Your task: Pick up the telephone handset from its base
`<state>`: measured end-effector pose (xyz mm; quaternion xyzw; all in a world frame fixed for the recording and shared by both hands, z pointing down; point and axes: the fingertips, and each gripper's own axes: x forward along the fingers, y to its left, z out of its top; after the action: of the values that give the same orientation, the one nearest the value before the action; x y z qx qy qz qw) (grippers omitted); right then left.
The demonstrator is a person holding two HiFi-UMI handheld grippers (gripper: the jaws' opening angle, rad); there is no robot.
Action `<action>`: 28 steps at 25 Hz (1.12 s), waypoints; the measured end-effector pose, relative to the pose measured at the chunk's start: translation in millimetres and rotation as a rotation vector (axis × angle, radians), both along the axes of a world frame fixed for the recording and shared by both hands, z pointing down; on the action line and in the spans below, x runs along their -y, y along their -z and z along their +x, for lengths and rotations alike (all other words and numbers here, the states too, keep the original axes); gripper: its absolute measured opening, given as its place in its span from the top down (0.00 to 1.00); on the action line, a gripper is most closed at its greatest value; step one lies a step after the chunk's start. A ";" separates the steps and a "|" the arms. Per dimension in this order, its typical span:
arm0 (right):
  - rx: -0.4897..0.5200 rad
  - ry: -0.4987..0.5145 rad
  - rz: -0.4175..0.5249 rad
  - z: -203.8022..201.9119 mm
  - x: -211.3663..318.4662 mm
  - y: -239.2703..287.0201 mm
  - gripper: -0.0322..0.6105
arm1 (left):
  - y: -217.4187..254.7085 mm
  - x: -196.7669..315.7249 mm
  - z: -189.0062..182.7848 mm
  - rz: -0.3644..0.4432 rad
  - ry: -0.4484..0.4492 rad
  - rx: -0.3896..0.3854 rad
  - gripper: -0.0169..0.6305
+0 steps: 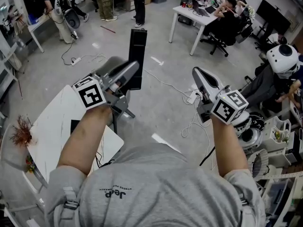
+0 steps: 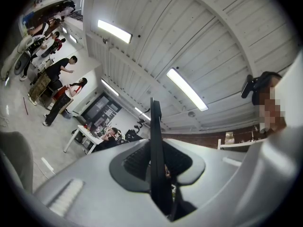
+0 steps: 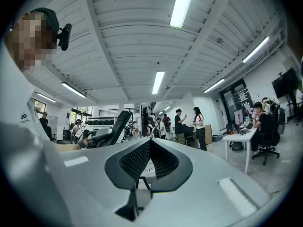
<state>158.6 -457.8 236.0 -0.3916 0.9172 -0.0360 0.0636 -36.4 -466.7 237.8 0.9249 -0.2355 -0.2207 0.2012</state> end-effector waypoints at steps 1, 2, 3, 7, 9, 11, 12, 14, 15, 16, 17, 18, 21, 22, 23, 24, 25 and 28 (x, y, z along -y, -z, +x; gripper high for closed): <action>0.002 0.000 -0.001 0.1 0.2 -0.2 0.95 | -0.3 -0.2 0.5 0.000 -0.002 0.000 0.76; 0.003 0.000 -0.001 0.2 0.4 -0.3 0.95 | -0.8 -0.3 1.0 -0.001 -0.004 0.000 0.76; 0.004 0.000 -0.001 0.2 0.5 -0.3 0.95 | -1.2 -0.4 1.5 -0.001 -0.006 0.001 0.76; -0.003 -0.009 -0.002 1.1 0.4 -1.5 0.95 | -2.0 -2.0 3.1 -0.004 -0.009 0.003 0.76; -0.013 -0.021 -0.001 2.4 1.4 -2.2 0.95 | -1.6 -1.8 3.2 -0.005 -0.012 0.003 0.76; -0.019 -0.028 0.001 2.6 1.8 -1.4 0.95 | -0.3 -1.8 2.2 -0.005 -0.014 0.002 0.76; -0.022 -0.029 0.001 2.2 1.7 -0.9 0.95 | 0.4 -1.9 1.7 -0.005 -0.014 0.001 0.76; -0.026 -0.029 -0.001 1.0 1.6 -1.0 0.95 | 0.9 -2.1 0.8 -0.005 -0.014 0.000 0.76; -0.029 -0.029 -0.001 0.5 1.5 -1.3 0.95 | 1.0 -2.2 0.6 -0.005 -0.013 -0.001 0.76; -0.032 -0.029 -0.001 -0.1 1.2 -1.6 0.95 | 1.0 -2.5 0.5 -0.005 -0.013 -0.001 0.76; -0.035 -0.028 0.001 -0.9 0.7 -1.7 0.95 | 1.0 -2.9 0.5 -0.005 -0.013 -0.002 0.76; -0.037 -0.026 0.003 -1.6 0.2 -1.7 0.95 | 1.0 -3.3 0.6 -0.004 -0.014 -0.002 0.76; -0.038 -0.023 0.006 -2.3 -0.7 -1.0 0.95 | 0.9 -4.1 1.5 -0.002 -0.017 -0.002 0.76; -0.039 -0.022 0.007 -2.2 -0.8 -0.6 0.95 | 1.1 -4.1 1.8 -0.002 -0.017 -0.002 0.76; -0.040 -0.021 0.007 -2.2 -0.9 -0.3 0.95 | 1.3 -4.1 2.0 -0.002 -0.017 -0.002 0.76; -0.041 -0.020 0.007 -2.3 -1.2 -0.2 0.95 | 1.4 -4.1 2.0 -0.003 -0.016 -0.003 0.76; -0.043 -0.018 0.007 -2.5 -1.6 -0.4 0.95 | 1.2 -4.3 1.9 -0.003 -0.016 -0.003 0.76; -0.045 -0.016 0.008 -3.8 -2.9 -2.8 0.95 | -1.3 -5.1 1.3 -0.004 -0.016 -0.006 0.76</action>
<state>154.8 -454.9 238.8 -0.3994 0.9154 -0.0231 0.0448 -35.1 -461.6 239.1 0.9257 -0.2277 -0.2213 0.2055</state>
